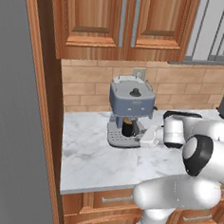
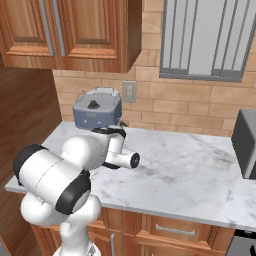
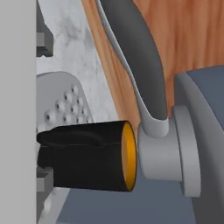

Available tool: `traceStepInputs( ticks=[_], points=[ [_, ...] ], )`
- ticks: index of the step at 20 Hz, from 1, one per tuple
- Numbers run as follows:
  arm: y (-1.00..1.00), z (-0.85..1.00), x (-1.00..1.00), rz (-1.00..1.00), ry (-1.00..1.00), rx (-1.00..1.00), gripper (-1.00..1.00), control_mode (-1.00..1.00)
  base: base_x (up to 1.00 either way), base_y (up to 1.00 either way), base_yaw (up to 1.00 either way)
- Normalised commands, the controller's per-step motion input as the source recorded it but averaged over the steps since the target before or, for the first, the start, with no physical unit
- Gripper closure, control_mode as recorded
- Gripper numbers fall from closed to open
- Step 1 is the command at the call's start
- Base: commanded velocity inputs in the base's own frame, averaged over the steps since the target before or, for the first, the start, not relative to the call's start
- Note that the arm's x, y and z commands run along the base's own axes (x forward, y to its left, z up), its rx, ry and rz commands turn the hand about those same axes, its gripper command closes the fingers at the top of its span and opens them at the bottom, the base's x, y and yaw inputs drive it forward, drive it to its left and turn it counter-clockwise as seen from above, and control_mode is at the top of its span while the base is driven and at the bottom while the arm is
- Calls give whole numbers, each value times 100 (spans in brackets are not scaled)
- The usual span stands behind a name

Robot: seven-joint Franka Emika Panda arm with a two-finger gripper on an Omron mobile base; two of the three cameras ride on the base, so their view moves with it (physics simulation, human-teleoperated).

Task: Pick up the brewed coffee from the coffee machine and place it next to the breakfast plate on the dining counter.

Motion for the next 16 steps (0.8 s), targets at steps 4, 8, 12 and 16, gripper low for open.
traceStepInputs(
  ticks=[4, 8, 12, 16],
  points=[
    [0, 0, 14, 0, 0, 0, -100, -100, 0, 0, 0],
    [0, 0, 17, 0, 0, 0, -100, -100, 0, 0, 0],
    [2, 0, 21, 0, 0, 0, -100, -100, 0, 0, 0],
    [2, 0, 27, 0, 0, 0, -100, -100, 0, 0, 0]
  ],
)
